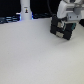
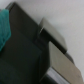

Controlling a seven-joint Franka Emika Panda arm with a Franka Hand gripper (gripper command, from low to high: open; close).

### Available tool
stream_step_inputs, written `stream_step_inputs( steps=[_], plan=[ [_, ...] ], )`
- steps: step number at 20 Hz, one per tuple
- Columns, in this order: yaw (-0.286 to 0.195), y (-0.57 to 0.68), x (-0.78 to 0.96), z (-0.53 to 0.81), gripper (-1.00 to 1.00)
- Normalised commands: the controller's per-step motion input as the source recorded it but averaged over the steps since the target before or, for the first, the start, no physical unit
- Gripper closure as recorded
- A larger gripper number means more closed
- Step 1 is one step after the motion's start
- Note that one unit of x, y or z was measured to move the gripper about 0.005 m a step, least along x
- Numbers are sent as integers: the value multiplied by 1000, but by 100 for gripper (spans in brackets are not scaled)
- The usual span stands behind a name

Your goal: Open the kcup holder, insert the kcup into the holder, and close the kcup holder

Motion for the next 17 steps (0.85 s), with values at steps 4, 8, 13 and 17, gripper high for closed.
stream_step_inputs(
  steps=[4,8,13,17],
  plan=[
    [0,486,-994,7,-100],
    [3,345,-563,354,-100],
    [-14,115,33,646,-100],
    [0,0,23,9,-100]
  ],
)
